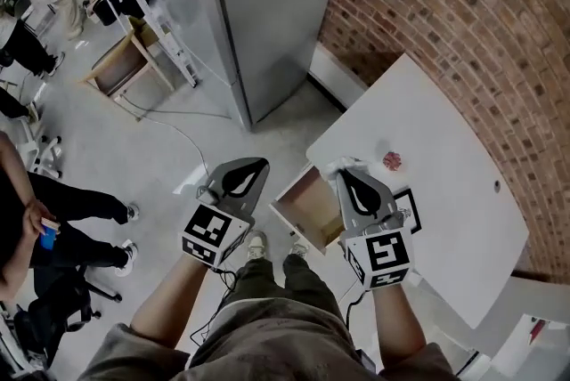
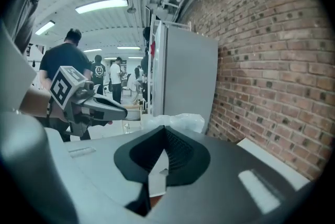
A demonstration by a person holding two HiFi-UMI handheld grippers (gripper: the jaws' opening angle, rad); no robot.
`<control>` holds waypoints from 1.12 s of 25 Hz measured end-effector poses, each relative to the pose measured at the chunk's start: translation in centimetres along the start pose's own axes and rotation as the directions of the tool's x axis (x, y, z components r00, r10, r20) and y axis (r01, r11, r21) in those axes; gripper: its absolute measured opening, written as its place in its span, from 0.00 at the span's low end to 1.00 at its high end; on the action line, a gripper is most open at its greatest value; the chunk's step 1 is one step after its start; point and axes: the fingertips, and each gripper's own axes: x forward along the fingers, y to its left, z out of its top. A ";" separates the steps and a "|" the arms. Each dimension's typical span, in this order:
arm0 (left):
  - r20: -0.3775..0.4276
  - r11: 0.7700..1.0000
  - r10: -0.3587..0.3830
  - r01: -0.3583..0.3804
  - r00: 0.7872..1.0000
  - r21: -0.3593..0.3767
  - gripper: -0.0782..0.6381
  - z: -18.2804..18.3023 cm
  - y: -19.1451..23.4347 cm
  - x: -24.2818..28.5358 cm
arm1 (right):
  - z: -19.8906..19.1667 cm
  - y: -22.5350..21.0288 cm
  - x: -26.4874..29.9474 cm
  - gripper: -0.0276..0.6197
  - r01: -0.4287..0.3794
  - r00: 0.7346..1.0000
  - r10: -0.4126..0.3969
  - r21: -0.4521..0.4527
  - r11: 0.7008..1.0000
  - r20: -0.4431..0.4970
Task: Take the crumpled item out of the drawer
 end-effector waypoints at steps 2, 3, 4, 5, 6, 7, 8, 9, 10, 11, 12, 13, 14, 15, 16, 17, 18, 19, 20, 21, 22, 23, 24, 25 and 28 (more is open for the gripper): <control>0.046 1.000 0.008 -0.009 0.999 0.021 0.11 2.9 -0.2 -1.3 | 3.0 -0.2 -1.9 0.09 0.012 0.998 -0.011 -0.017 1.000 0.066; 0.070 0.999 0.011 -0.013 0.998 0.030 0.11 4.3 -0.3 -1.9 | 4.4 -0.3 -2.9 0.09 0.019 0.995 -0.016 -0.023 1.000 0.098; 0.092 0.999 0.013 -0.017 0.996 0.041 0.11 5.6 -0.5 -2.5 | 5.8 -0.5 -3.8 0.09 0.025 0.991 -0.021 -0.030 0.999 0.129; 0.114 0.998 0.015 -0.021 0.993 0.054 0.11 6.8 -0.7 -3.1 | 7.0 -0.5 -4.7 0.09 0.032 0.987 -0.025 -0.037 0.999 0.157; 0.137 0.997 0.018 -0.027 0.990 0.069 0.11 8.1 -1.0 -3.7 | 8.2 -0.6 -5.7 0.09 0.038 0.983 -0.030 -0.042 0.998 0.184; 0.163 0.996 0.018 -0.032 0.987 0.085 0.11 9.5 -1.3 -4.4 | 9.2 -0.5 -6.6 0.09 0.044 0.977 -0.034 -0.045 0.998 0.209; 0.189 0.994 0.013 -0.033 0.982 0.102 0.11 10.9 -1.7 -5.0 | 10.2 -0.4 -7.5 0.09 0.050 0.972 -0.037 -0.047 0.998 0.232; 0.214 0.993 0.006 -0.032 0.977 0.118 0.11 12.2 -2.2 -5.7 | 11.1 -0.3 -8.4 0.09 0.054 0.967 -0.040 -0.048 0.997 0.253; 0.235 0.991 -0.001 -0.031 0.972 0.130 0.11 13.3 -2.6 -6.3 | 11.9 -0.1 -9.2 0.09 0.057 0.961 -0.042 -0.048 0.997 0.273; 0.252 0.990 -0.005 -0.031 0.968 0.138 0.11 14.2 -3.0 -6.9 | 12.6 0.0 -9.9 0.09 0.060 0.955 -0.043 -0.047 0.997 0.292; 0.266 0.989 -0.006 -0.034 0.964 0.145 0.11 14.9 -3.3 -7.5 | 13.3 0.2 -10.6 0.09 0.062 0.950 -0.044 -0.048 0.997 0.310; 0.279 0.988 -0.005 -0.039 0.960 0.152 0.11 15.6 -3.6 -8.0 | 13.9 0.4 -11.2 0.09 0.065 0.943 -0.046 -0.048 0.997 0.328; 0.291 0.986 -0.003 -0.046 0.957 0.161 0.11 16.2 -3.8 -8.4 | 14.4 0.5 -11.8 0.09 0.068 0.937 -0.047 -0.048 0.997 0.345; 0.301 0.983 0.000 -0.055 0.954 0.174 0.11 16.6 -4.1 -8.8 | 14.8 0.6 -12.4 0.09 0.070 0.932 -0.049 -0.046 0.997 0.359; 0.308 0.979 0.004 -0.066 0.951 0.192 0.11 17.0 -4.4 -9.1 | 15.1 0.8 -13.0 0.09 0.071 0.928 -0.050 -0.042 0.997 0.370; 0.312 0.973 0.007 -0.077 0.950 0.215 0.11 17.3 -4.7 -9.4 | 15.4 1.0 -13.5 0.09 0.071 0.924 -0.051 -0.040 0.997 0.380; 0.312 0.967 0.008 -0.087 0.950 0.238 0.11 17.4 -5.0 -9.6 | 15.6 1.1 -14.0 0.09 0.073 0.921 -0.053 -0.038 0.997 0.387; 0.308 0.962 0.008 -0.092 0.951 0.257 0.11 17.4 -5.3 -9.7 | 15.7 1.2 -14.4 0.09 0.076 0.918 -0.055 -0.037 0.996 0.393; 0.303 0.958 0.006 -0.092 0.953 0.270 0.11 17.4 -5.7 -9.8 | 15.8 1.3 -14.7 0.09 0.078 0.916 -0.057 -0.036 0.996 0.398; 0.298 0.957 0.002 -0.089 0.955 0.278 0.11 17.3 -6.0 -9.8 | 15.8 1.3 -15.0 0.09 0.078 0.914 -0.058 -0.035 0.996 0.401; 0.294 0.956 -0.001 -0.086 0.956 0.282 0.11 17.2 -6.2 -9.8 | 15.7 1.3 -15.2 0.09 0.078 0.914 -0.058 -0.033 0.996 0.402; 0.292 0.956 -0.002 -0.084 0.956 0.282 0.11 17.2 -6.4 -9.8 | 15.5 1.2 -15.3 0.09 0.079 0.915 -0.059 -0.033 0.996 0.400; 0.290 0.956 -0.003 -0.083 0.957 0.282 0.11 17.1 -6.5 -9.8 | 15.2 1.1 -15.4 0.09 0.079 0.916 -0.060 -0.032 0.996 0.396; 0.287 0.955 -0.002 -0.083 0.958 0.283 0.11 17.1 -6.6 -9.8 | 14.9 1.0 -15.5 0.09 0.078 0.919 -0.061 -0.030 0.996 0.390; 0.275 0.953 0.000 -0.084 0.961 0.292 0.11 16.7 -6.7 -9.7 | 13.7 0.6 -15.2 0.09 0.073 0.932 -0.061 -0.022 0.997 0.358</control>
